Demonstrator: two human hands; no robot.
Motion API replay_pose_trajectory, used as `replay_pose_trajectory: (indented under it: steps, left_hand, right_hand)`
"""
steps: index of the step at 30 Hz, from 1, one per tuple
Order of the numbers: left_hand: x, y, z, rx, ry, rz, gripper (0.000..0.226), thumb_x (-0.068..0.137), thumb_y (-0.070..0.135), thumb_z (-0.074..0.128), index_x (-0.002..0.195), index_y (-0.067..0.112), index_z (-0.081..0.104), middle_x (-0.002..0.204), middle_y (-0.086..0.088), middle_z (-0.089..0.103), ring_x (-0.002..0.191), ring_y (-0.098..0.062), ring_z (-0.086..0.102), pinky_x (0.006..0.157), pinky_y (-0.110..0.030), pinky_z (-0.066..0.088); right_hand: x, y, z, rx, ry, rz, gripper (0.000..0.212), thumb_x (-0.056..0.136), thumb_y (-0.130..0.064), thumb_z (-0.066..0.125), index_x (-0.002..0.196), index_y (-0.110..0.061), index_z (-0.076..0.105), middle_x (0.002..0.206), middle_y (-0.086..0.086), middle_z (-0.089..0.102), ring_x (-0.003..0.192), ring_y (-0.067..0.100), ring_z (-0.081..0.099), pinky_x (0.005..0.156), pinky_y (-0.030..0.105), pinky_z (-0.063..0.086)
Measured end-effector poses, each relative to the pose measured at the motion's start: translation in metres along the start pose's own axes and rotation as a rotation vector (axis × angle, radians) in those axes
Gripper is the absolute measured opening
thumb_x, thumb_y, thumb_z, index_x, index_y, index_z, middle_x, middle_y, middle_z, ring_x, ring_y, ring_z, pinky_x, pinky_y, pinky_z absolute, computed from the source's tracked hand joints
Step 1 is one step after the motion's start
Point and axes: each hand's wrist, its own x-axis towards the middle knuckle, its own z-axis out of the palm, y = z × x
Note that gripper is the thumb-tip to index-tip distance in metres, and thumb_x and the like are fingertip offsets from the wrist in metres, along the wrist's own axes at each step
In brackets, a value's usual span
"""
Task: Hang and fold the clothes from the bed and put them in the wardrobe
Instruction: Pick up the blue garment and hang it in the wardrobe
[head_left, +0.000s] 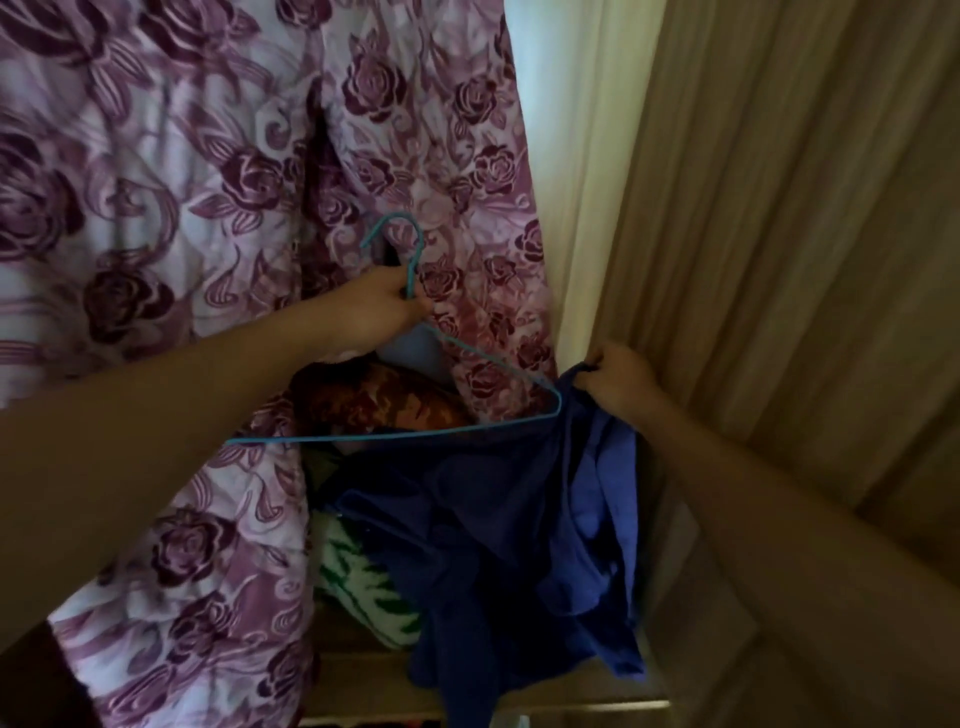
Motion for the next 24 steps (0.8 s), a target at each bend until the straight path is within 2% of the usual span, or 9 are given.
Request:
replay_pose_trajectory:
  steps: [3, 5, 7, 11, 13, 18, 20, 22, 24]
  left_hand:
    - [0.004, 0.016, -0.009, 0.066, 0.052, 0.072, 0.021, 0.098, 0.009, 0.057, 0.077, 0.01, 0.06, 0.065, 0.006, 0.06, 0.059, -0.003, 0.051, 0.062, -0.021, 0.041]
    - [0.006, 0.024, -0.014, 0.048, 0.061, 0.102, 0.019, 0.1, 0.01, 0.057, 0.087, -0.003, 0.061, 0.076, -0.009, 0.055, 0.067, -0.011, 0.047, 0.065, -0.024, 0.04]
    - [0.004, 0.034, -0.014, 0.071, 0.049, 0.175, 0.023, 0.1, 0.009, 0.056, 0.083, -0.007, 0.058, 0.073, -0.008, 0.05, 0.06, -0.004, 0.043, 0.059, -0.02, 0.038]
    - [0.007, 0.051, 0.003, 0.142, -0.04, 0.259, 0.034, 0.099, 0.006, 0.055, 0.066, 0.011, 0.05, 0.063, -0.003, 0.047, 0.058, -0.006, 0.044, 0.065, -0.029, 0.036]
    - [0.012, 0.055, 0.017, 0.1, -0.031, 0.266, 0.027, 0.099, 0.005, 0.055, 0.072, 0.009, 0.053, 0.068, -0.008, 0.05, 0.067, -0.016, 0.048, 0.069, -0.031, 0.038]
    - [0.016, 0.055, 0.049, -0.003, 0.119, 0.259, 0.016, 0.099, 0.014, 0.057, 0.092, 0.028, 0.058, 0.084, 0.01, 0.061, 0.075, -0.001, 0.053, 0.068, -0.01, 0.041]
    - [0.019, 0.057, 0.056, -0.087, 0.11, 0.228, 0.012, 0.1, 0.012, 0.054, 0.105, 0.014, 0.064, 0.087, 0.0, 0.065, 0.074, -0.009, 0.056, 0.071, -0.026, 0.046]
    - [0.018, 0.06, 0.058, -0.15, 0.129, 0.19, 0.015, 0.1, 0.009, 0.052, 0.096, 0.003, 0.065, 0.07, -0.001, 0.057, 0.059, -0.009, 0.049, 0.059, -0.029, 0.038]
    - [0.016, 0.063, 0.056, -0.237, 0.132, 0.169, 0.022, 0.1, 0.009, 0.05, 0.08, 0.011, 0.059, 0.059, 0.004, 0.049, 0.047, -0.004, 0.043, 0.049, -0.026, 0.033]
  right_hand:
    - [0.005, -0.016, -0.043, -0.558, -0.008, -0.074, 0.042, 0.095, -0.048, 0.063, 0.106, -0.007, 0.06, 0.105, 0.014, 0.064, 0.093, 0.032, 0.062, 0.066, 0.036, 0.045]
    - [0.005, -0.029, -0.067, -0.687, 0.013, -0.079, 0.048, 0.094, -0.055, 0.062, 0.107, -0.009, 0.06, 0.109, 0.015, 0.064, 0.096, 0.033, 0.063, 0.067, 0.035, 0.044]
    - [0.005, -0.044, -0.083, -0.606, 0.003, -0.083, 0.045, 0.091, -0.053, 0.067, 0.095, -0.009, 0.058, 0.106, 0.016, 0.064, 0.097, 0.034, 0.062, 0.07, 0.036, 0.047]
    - [0.001, -0.084, -0.103, -0.327, -0.017, -0.141, 0.042, 0.083, -0.043, 0.08, 0.068, -0.016, 0.052, 0.084, 0.011, 0.062, 0.081, 0.025, 0.059, 0.061, 0.032, 0.036]
    - [-0.003, -0.104, -0.105, -0.116, -0.034, -0.155, 0.035, 0.08, -0.035, 0.084, 0.073, -0.009, 0.062, 0.075, 0.008, 0.061, 0.075, 0.022, 0.058, 0.057, 0.031, 0.034]
    - [-0.022, -0.134, -0.108, 0.353, -0.21, -0.118, 0.028, 0.083, -0.028, 0.082, 0.085, -0.004, 0.068, 0.078, 0.01, 0.068, 0.072, 0.021, 0.066, 0.066, 0.031, 0.049]
    - [-0.026, -0.138, -0.112, 0.472, -0.381, -0.088, 0.032, 0.09, -0.038, 0.074, 0.093, -0.006, 0.071, 0.083, 0.006, 0.074, 0.074, 0.018, 0.07, 0.065, 0.03, 0.055]
    - [-0.026, -0.139, -0.114, 0.316, -0.344, -0.121, 0.037, 0.095, -0.051, 0.062, 0.09, -0.015, 0.07, 0.073, -0.004, 0.071, 0.064, 0.01, 0.065, 0.057, 0.028, 0.053]
    - [-0.021, -0.131, -0.113, -0.101, -0.152, -0.276, 0.027, 0.097, -0.046, 0.061, 0.093, -0.021, 0.068, 0.086, -0.003, 0.067, 0.078, 0.014, 0.062, 0.073, 0.031, 0.052]
